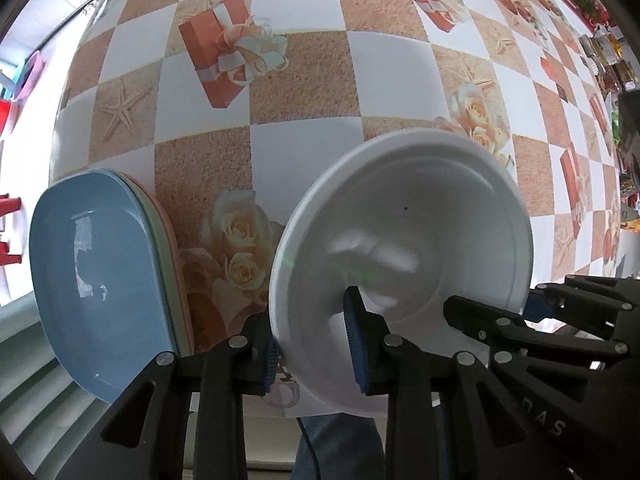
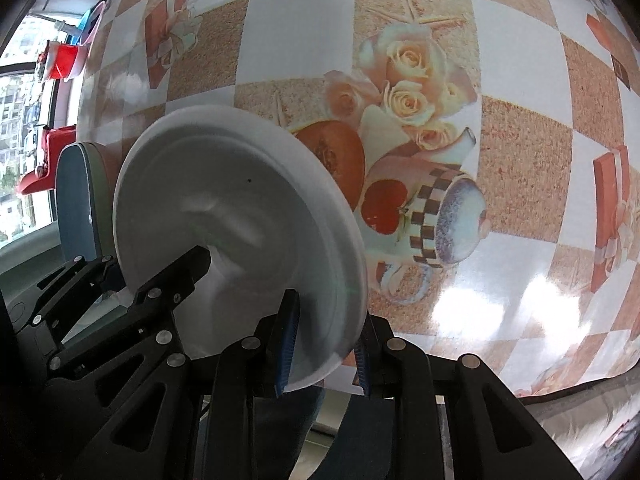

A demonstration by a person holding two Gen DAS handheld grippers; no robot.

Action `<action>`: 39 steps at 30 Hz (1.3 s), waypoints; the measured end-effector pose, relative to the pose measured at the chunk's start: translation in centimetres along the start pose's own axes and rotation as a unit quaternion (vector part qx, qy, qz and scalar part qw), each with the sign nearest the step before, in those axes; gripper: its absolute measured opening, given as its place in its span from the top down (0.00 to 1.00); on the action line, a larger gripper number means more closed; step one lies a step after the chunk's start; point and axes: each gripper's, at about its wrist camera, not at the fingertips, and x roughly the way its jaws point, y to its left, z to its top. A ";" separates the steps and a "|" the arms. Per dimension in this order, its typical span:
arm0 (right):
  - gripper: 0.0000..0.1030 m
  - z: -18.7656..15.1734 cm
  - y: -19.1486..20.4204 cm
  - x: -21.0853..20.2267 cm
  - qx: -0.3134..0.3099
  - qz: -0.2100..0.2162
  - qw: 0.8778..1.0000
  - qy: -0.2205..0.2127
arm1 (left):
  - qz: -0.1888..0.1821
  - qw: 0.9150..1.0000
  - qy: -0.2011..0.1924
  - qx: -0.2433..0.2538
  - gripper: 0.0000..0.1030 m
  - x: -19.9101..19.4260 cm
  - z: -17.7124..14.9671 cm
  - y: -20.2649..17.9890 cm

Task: Organize plates and bowls
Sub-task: 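Lift the white-topped plate stack with both grippers past the blue plates, then carry the plate stack with both grippers to the table corner and lower it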

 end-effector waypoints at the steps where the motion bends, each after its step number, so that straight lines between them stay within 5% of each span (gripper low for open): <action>1: 0.73 0.0 -0.2 0.0 -0.001 0.000 1.000 0.000 | 0.000 1.000 0.000 -0.001 0.70 0.0 0.0 0.0; 25: 0.73 -2.1 0.5 -2.4 -0.006 0.005 1.000 -0.025 | 0.005 0.999 -0.036 0.005 0.71 -5.7 -0.7 -0.2; 39: 0.72 -1.5 3.6 -4.6 -0.042 -0.011 0.998 -0.046 | -0.002 0.996 -0.083 -0.036 0.70 -10.3 -1.0 2.8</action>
